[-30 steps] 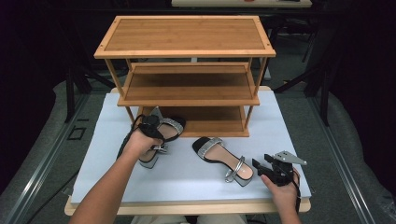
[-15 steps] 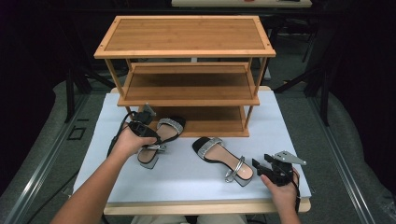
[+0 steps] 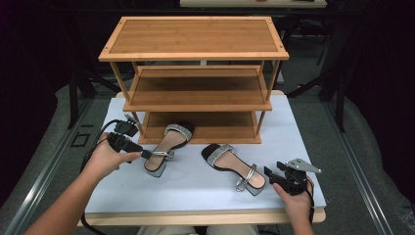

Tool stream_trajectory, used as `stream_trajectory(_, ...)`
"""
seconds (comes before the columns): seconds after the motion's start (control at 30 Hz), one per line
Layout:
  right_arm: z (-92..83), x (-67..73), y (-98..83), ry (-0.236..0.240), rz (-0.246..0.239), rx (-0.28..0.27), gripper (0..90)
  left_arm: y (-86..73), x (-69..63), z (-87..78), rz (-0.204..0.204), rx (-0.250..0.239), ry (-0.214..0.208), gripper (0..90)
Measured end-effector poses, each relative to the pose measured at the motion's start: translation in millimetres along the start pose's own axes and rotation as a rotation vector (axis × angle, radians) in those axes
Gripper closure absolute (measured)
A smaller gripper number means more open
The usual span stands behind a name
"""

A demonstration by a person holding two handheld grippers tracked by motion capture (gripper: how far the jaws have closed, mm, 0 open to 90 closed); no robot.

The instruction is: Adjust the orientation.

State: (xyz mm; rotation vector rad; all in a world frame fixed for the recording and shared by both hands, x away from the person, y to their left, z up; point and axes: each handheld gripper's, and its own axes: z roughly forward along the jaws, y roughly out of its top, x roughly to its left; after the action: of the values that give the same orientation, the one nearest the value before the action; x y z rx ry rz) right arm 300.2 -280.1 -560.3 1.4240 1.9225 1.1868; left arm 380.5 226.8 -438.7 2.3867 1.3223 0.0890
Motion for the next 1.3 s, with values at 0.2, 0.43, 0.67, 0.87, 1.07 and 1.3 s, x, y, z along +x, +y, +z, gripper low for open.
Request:
stream_trajectory(0.2, 2.0, 2.4, -0.2, 0.001, 0.002, -0.013, 40.8, -27.7, 7.3, 15.1, 0.038, -0.028, -0.017, 39.0)
stream_trajectory(0.43, 2.0, 1.9, -0.2, 0.002, 0.006, -0.013, 40.7, -41.6, 15.7, 45.1, 0.116, -0.066, -0.041, 38.3)
stream_trajectory(0.67, 0.9, 1.3, 0.0, 0.003, 0.007, 0.0, 40.6, -47.8, 23.7, 50.1, 0.104, -0.109, -0.13, 38.6)
stream_trajectory(0.87, 1.3, 1.1, -0.1, 0.005, 0.009, -0.001, 40.6, -49.2, 16.8, 62.5, 0.153, -0.101, -0.12, 33.2)
stream_trajectory(1.07, 1.2, 1.6, 0.0, 0.003, 0.008, 0.0, 40.6, -41.6, 10.7, 79.6, 0.196, -0.093, -0.098, 32.6)
stream_trajectory(1.3, 2.0, 0.6, -0.6, 0.013, 0.015, -0.016, 40.5, -40.6, 1.7, 91.1, 0.263, -0.203, -0.051, 31.4)
